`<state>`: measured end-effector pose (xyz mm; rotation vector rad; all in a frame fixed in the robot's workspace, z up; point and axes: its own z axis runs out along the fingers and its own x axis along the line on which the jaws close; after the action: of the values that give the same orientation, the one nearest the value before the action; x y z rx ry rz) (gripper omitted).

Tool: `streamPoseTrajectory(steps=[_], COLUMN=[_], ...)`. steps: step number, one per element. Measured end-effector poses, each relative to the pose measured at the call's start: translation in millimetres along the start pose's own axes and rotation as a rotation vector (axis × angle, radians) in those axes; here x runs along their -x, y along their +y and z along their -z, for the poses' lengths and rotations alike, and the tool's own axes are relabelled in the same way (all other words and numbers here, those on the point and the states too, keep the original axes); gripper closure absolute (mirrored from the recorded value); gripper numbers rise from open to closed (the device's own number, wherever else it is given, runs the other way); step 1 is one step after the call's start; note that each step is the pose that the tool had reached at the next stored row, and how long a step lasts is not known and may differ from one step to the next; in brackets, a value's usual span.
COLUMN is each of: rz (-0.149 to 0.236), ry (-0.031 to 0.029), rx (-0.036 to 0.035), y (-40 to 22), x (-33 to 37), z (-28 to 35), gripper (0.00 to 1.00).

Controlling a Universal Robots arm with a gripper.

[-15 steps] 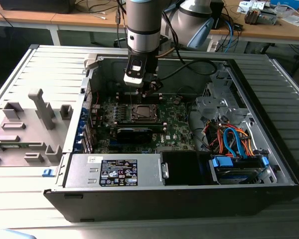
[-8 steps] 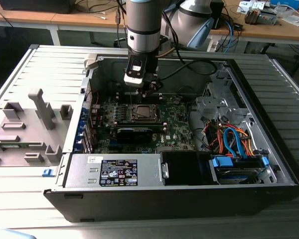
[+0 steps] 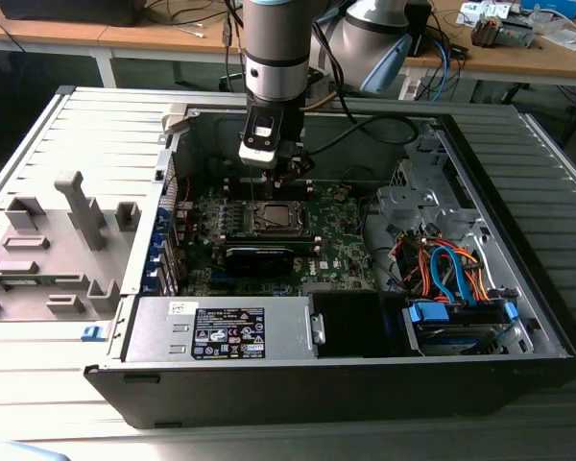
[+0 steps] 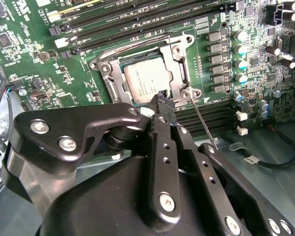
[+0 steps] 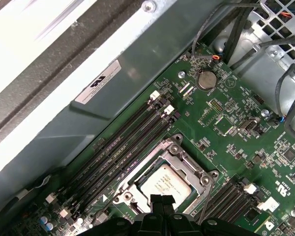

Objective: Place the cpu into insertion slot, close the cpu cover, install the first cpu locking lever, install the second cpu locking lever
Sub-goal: 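Install the first cpu locking lever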

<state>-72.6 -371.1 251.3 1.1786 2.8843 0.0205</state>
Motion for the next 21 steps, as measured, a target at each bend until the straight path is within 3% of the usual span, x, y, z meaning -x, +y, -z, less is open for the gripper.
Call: streamPoseTrajectory(steps=[21], rz=[0.015], ry=[0.0002], rx=[0.0001], y=[0.0], x=[0.0], z=[0.0], gripper=[0.89])
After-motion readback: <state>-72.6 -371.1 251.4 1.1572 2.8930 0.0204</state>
